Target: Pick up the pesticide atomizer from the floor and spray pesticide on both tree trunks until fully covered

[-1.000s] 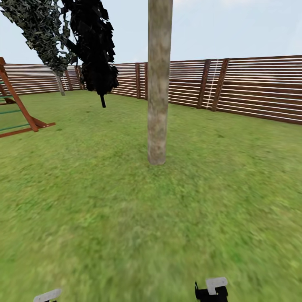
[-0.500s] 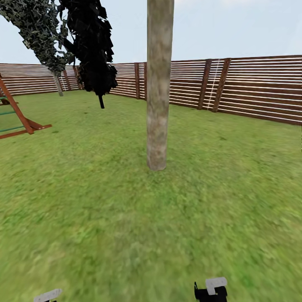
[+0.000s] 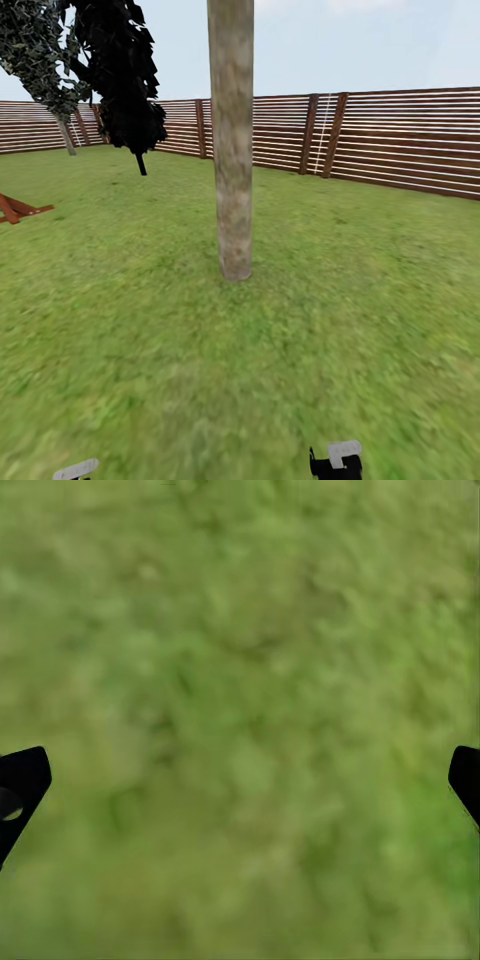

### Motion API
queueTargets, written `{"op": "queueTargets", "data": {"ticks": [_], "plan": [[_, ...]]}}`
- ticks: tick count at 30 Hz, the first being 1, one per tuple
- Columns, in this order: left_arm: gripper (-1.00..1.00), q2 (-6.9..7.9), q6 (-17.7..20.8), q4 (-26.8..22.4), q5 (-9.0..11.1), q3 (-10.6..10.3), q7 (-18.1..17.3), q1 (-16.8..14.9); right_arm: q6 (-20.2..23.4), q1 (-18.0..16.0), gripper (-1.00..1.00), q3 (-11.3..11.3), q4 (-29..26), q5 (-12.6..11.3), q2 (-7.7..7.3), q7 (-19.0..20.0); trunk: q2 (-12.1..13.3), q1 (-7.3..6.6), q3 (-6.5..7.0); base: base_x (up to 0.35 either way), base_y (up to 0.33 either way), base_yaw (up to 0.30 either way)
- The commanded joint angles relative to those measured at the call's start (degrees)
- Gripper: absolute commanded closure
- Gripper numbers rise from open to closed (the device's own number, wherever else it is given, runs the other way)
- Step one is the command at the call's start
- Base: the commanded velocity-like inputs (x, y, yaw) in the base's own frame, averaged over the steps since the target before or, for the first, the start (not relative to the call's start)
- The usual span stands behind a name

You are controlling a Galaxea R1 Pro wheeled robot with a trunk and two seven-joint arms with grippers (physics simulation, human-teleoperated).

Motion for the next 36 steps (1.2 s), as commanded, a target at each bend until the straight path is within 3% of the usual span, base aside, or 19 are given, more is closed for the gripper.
{"op": "queueTargets", "data": {"ticks": [1,18,19,20,22,24,25,27,28,30,32,36], "plan": [[1.0,0.0,-0.2,0.0,-0.3,0.5,-0.3,0.0,-0.1,0.0,-1.0,-0.3,0.1,0.6,-0.02,-0.3,0.0,0.03,-0.05,0.338,0.0,0.0],[1.0,0.76,0.0,-0.9,-0.6,0.2,-1.6,-0.3,-0.1,0.0,-1.0,-0.2,-0.5,0.8,0.23,-0.6,0.0,0.03,-0.05,0.335,-0.069,0.0],[1.0,2.3,0.4,-1.1,-7.4,0.3,-8.1,-0.9,-0.1,0.0,-1.0,-0.2,-1.6,1.2,-0.05,-0.3,0.0,0.03,-0.05,0.332,-0.108,0.0],[1.0,2.53,0.5,-1.2,-11.6,-0.1,-11.9,-1.2,0.1,0.0,-1.0,-0.1,-4.4,3.1,-0.05,-0.1,0.0,0.03,-0.05,0.332,-0.107,0.0],[1.0,2.68,1.0,-1.5,-16.8,-0.4,-16.3,-2.5,0.9,0.0,-1.0,0.6,-8.4,7.4,-0.05,0.0,0.0,0.03,-0.05,0.332,-0.107,0.0],[1.0,2.77,3.2,-2.6,-23.2,-0.6,-22.6,-5.7,3.7,0.0,-1.0,1.2,-13.1,13.9,-0.03,0.8,0.0,0.03,-0.05,0.332,-0.107,0.0],[1.0,2.76,5.5,-3.1,-26.4,-0.7,-26.4,-7.1,5.5,0.0,-1.0,1.3,-15.2,16.7,0.0,3.1,0.0,0.03,-0.05,0.332,-0.107,0.0],[1.0,2.72,8.6,-4.2,-30.5,-0.7,-31.5,-8.7,7.4,-0.1,-1.0,1.4,-17.1,19.1,0.02,9.4,0.0,0.03,-0.05,0.332,-0.107,0.0],[1.0,2.68,10.1,-5.6,-33.1,-0.7,-35.2,-10.0,8.2,-0.4,-1.0,1.4,-18.3,19.9,0.03,15.2,0.0,0.03,-0.05,0.332,-0.107,0.0],[1.0,2.59,11.2,-7.7,-36.3,-0.8,-41.3,-11.3,8.8,-1.3,-1.0,1.5,-20.1,20.6,0.02,23.0,0.0,0.03,-0.05,0.332,-0.107,0.0],[1.0,2.5,11.6,-10.2,-39.1,-0.8,-47.6,-12.1,9.4,-2.6,-1.0,1.7,-21.2,22.2,0.03,29.5,0.0,0.03,-0.05,0.332,-0.107,0.0],[1.0,2.31,11.9,-16.2,-43.2,-0.8,-60.6,-14.5,13.5,-6.4,-1.0,1.9,-21.9,28.7,0.32,45.2,0.0,0.03,-0.05,0.332,-0.107,0.0]]}}
